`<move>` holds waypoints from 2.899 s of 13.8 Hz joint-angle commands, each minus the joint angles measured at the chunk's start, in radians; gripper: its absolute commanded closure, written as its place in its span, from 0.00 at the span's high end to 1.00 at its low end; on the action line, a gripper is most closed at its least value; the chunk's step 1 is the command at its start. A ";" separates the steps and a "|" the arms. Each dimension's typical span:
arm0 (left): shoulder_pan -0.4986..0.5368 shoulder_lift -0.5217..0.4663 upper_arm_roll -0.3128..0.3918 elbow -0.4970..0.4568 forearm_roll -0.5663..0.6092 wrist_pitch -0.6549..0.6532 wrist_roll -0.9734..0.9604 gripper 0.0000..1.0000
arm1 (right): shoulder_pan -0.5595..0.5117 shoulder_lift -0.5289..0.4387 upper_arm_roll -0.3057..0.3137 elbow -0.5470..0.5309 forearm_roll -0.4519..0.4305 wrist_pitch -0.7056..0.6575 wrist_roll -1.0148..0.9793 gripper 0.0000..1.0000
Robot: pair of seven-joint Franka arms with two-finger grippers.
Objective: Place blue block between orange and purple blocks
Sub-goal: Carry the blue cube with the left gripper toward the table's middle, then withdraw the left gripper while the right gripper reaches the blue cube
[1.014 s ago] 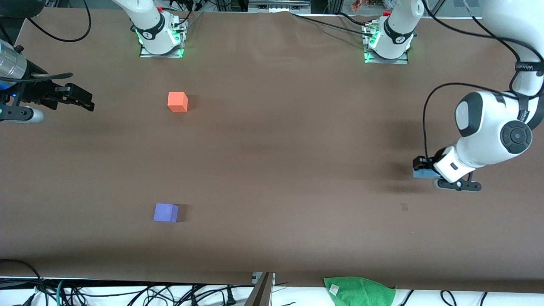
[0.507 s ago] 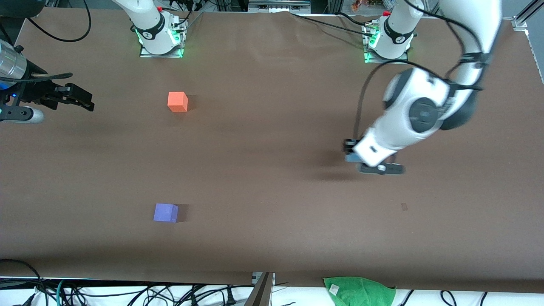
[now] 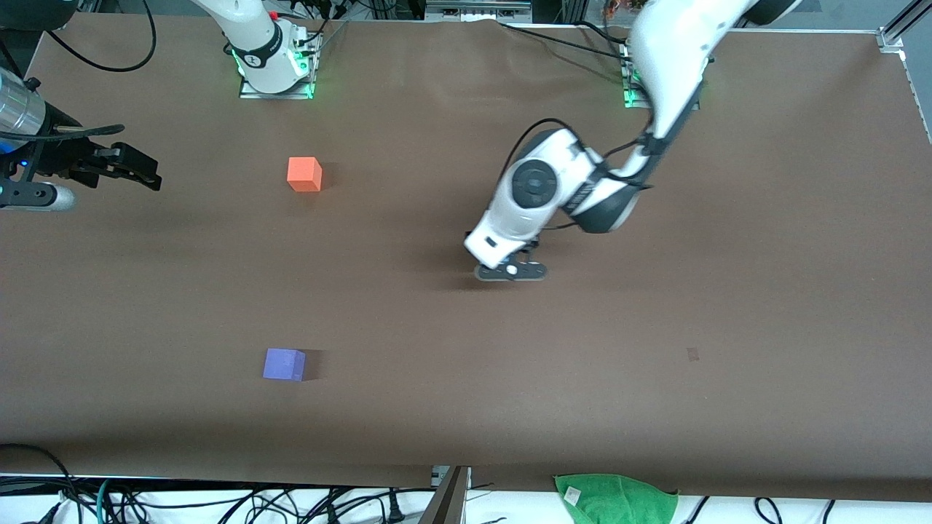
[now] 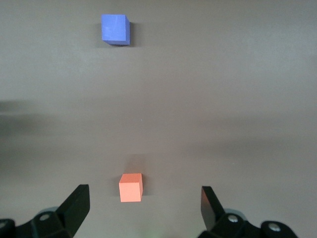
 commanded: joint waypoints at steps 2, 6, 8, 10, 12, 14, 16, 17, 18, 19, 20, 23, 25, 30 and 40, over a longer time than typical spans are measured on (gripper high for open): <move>-0.186 0.108 0.114 0.052 0.082 0.116 -0.147 0.27 | 0.006 0.002 0.003 0.013 -0.009 -0.001 -0.014 0.99; -0.267 0.128 0.173 0.052 0.088 0.123 -0.161 0.37 | -0.006 0.008 0.000 0.017 -0.003 0.001 -0.013 0.99; -0.266 0.124 0.171 0.052 0.121 0.123 -0.162 1.00 | -0.006 0.026 -0.003 0.020 -0.014 0.030 -0.010 0.99; -0.260 0.110 0.171 0.052 0.122 0.121 -0.158 1.00 | -0.009 0.037 -0.004 0.018 -0.004 0.082 0.010 0.99; -0.248 0.050 0.168 0.041 0.120 0.091 -0.149 1.00 | -0.011 0.042 -0.004 0.015 0.002 0.090 0.009 0.99; -0.218 -0.029 0.157 0.045 0.105 -0.038 -0.138 1.00 | -0.012 0.068 -0.006 0.015 0.002 0.084 0.001 0.99; -0.173 -0.108 0.136 0.045 0.067 -0.157 -0.112 1.00 | -0.011 0.113 -0.005 0.009 0.005 0.076 -0.007 0.99; -0.146 -0.146 0.134 0.049 0.024 -0.220 -0.077 1.00 | -0.008 0.132 -0.005 0.009 0.005 0.064 -0.011 1.00; -0.113 -0.189 0.134 0.049 -0.010 -0.286 -0.011 1.00 | -0.006 0.140 0.000 0.004 0.006 0.065 -0.017 0.99; -0.068 -0.230 0.133 0.050 -0.038 -0.358 0.075 1.00 | 0.001 0.170 0.005 0.006 0.014 0.064 -0.033 1.00; -0.024 -0.267 0.134 0.050 -0.070 -0.411 0.129 1.00 | 0.020 0.195 0.005 0.006 0.052 0.062 -0.040 0.99; 0.105 -0.358 0.136 0.052 -0.075 -0.532 0.267 1.00 | 0.127 0.258 0.006 -0.011 0.126 0.113 -0.019 0.99; 0.205 -0.412 0.134 0.052 -0.076 -0.584 0.377 1.00 | 0.210 0.311 0.006 -0.013 0.138 0.211 0.111 0.99; 0.384 -0.513 0.140 0.052 -0.073 -0.748 0.598 1.00 | 0.475 0.451 0.012 -0.022 0.252 0.520 0.461 0.99; 0.501 -0.777 0.255 -0.226 -0.187 -0.520 0.815 1.00 | 0.673 0.634 0.002 -0.033 0.177 0.834 0.581 0.99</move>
